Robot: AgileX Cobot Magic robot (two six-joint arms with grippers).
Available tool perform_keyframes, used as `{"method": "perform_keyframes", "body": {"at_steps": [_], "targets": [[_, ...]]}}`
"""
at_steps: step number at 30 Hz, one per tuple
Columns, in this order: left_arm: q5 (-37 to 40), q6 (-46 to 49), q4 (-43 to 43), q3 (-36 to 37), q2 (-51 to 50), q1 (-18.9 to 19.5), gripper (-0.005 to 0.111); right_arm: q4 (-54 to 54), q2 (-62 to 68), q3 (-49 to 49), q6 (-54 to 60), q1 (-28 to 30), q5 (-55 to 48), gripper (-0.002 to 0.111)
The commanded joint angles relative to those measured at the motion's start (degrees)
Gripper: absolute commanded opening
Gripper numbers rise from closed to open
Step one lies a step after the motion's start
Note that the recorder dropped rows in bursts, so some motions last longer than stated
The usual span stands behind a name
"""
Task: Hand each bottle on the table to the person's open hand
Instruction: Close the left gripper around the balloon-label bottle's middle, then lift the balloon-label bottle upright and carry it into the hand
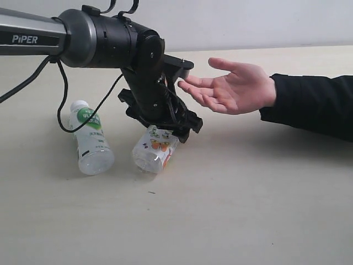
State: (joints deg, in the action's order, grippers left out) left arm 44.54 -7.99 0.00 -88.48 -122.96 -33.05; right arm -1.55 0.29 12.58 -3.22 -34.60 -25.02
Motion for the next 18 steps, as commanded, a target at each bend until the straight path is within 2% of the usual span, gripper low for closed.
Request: {"method": "perform_keyframes", "body": {"at_steps": [1, 4, 10, 13, 18], "targets": [[-0.29, 0.36, 0.0, 0.32, 0.29, -0.14, 0.075, 0.01, -0.29, -0.18, 0.07, 0.03, 0.82, 0.0], [0.66, 0.36, 0.0, 0.32, 0.29, -0.14, 0.049, 0.01, -0.29, -0.18, 0.07, 0.03, 0.82, 0.0], [1.66, 0.25, 0.0, 0.32, 0.29, -0.14, 0.021, 0.01, -0.29, -0.18, 0.07, 0.03, 0.82, 0.0], [1.66, 0.25, 0.0, 0.32, 0.29, -0.14, 0.002, 0.01, -0.29, -0.18, 0.07, 0.03, 0.82, 0.0], [1.89, 0.12, 0.44, 0.32, 1.6, -0.14, 0.0, 0.01, -0.29, -0.18, 0.07, 0.03, 0.82, 0.0]]}}
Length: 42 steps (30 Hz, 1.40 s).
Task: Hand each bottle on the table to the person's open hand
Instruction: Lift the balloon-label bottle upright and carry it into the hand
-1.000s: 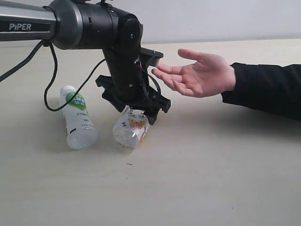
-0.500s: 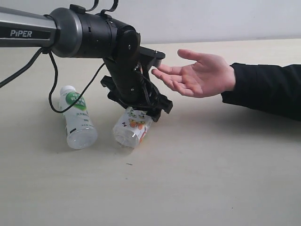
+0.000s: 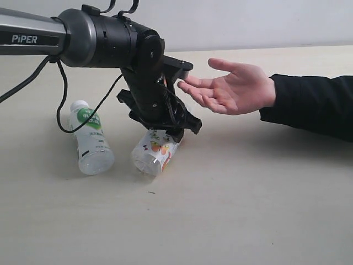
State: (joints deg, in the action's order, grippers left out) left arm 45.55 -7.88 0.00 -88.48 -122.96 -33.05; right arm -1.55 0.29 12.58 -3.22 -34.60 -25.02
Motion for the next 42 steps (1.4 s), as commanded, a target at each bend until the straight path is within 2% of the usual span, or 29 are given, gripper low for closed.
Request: {"method": "perform_keyframes", "body": {"at_steps": [1, 11, 22, 33, 37, 42], "targets": [[1.0, -0.17, 0.44, 0.32, 2.17, -0.14, 0.0, 0.01, -0.29, -0.18, 0.07, 0.03, 0.82, 0.0], [2.61, -7.37, -1.41, 0.32, 6.81, -0.04, 0.0, 0.01, -0.29, -0.18, 0.07, 0.03, 0.82, 0.0], [5.56, -17.17, -6.08, 0.32, 7.5, 1.42, 0.0, 0.01, -0.29, -0.18, 0.07, 0.03, 0.82, 0.0], [8.06, -19.7, -7.22, 0.32, 14.83, 4.56, 0.0, 0.01, -0.29, -0.18, 0.07, 0.03, 0.82, 0.0], [8.33, -21.78, -7.45, 0.32, 18.2, 4.44, 0.0, 0.01, -0.29, -0.18, 0.07, 0.03, 0.82, 0.0], [8.33, -24.36, -7.11, 0.32, 21.23, 2.04, 0.0, 0.01, -0.29, -0.18, 0.07, 0.03, 0.82, 0.0]]}}
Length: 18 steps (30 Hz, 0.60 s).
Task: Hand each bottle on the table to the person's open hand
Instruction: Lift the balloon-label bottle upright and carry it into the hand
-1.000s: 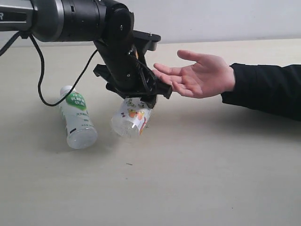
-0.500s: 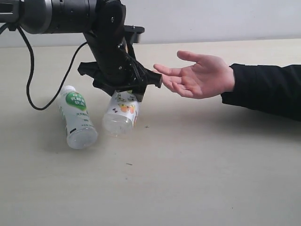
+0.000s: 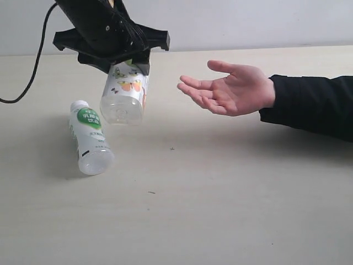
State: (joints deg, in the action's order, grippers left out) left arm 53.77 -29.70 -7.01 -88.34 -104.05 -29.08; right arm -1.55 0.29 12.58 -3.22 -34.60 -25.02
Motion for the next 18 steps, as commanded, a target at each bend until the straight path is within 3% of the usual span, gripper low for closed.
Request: {"method": "perform_keyframes", "body": {"at_steps": [1, 10, 18], "targets": [[-0.14, -3.26, -0.1, 0.19, 2.57, -2.69, 0.0, 0.01, -0.29, -0.18, 0.07, 0.03, 0.82, 0.0], [-9.77, -12.3, -0.83, 0.19, 2.72, -10.78, 0.0, 0.01, -0.29, -0.18, 0.07, 0.03, 0.82, 0.0], [-18.71, -17.32, -1.46, 0.19, 1.48, -14.15, 0.0, 0.01, -0.29, -0.18, 0.07, 0.03, 0.82, 0.0]]}}
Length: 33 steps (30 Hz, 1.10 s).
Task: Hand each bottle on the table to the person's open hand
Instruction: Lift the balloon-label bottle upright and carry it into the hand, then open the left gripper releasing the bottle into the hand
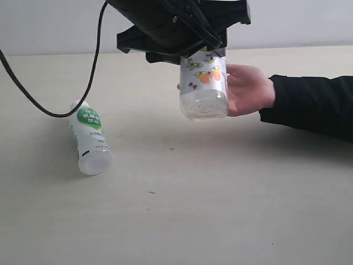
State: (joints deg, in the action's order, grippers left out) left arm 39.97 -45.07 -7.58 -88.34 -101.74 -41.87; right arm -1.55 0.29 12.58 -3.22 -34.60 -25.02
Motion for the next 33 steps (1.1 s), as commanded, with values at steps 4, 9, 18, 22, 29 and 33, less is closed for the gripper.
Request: {"method": "perform_keyframes", "body": {"at_steps": [4, 9, 18, 22, 29, 33], "targets": [[-11.84, -4.19, -1.02, 0.19, -4.21, -2.19, 0.0, 0.01, -0.29, -0.18, 0.07, 0.03, 0.82, 0.0], [-17.57, -8.88, -2.54, 0.19, -9.31, -2.19, 0.0, 0.01, -0.29, -0.18, 0.07, 0.03, 0.82, 0.0], [-19.3, -9.46, -3.77, 0.19, -12.03, -0.56, 0.0, 0.01, -0.29, -0.18, 0.07, 0.03, 0.82, 0.0], [-19.29, -9.46, -4.14, 0.19, -12.79, -0.56, 0.0, 0.01, -0.29, -0.18, 0.07, 0.03, 0.82, 0.0], [-19.15, -9.33, -4.23, 0.19, -13.97, -0.46, 0.0, 0.01, -0.29, -0.18, 0.07, 0.03, 0.82, 0.0], [-18.76, -9.33, -4.23, 0.19, -13.99, -0.46, 0.0, 0.01, -0.29, -0.18, 0.07, 0.03, 0.82, 0.0]]}}
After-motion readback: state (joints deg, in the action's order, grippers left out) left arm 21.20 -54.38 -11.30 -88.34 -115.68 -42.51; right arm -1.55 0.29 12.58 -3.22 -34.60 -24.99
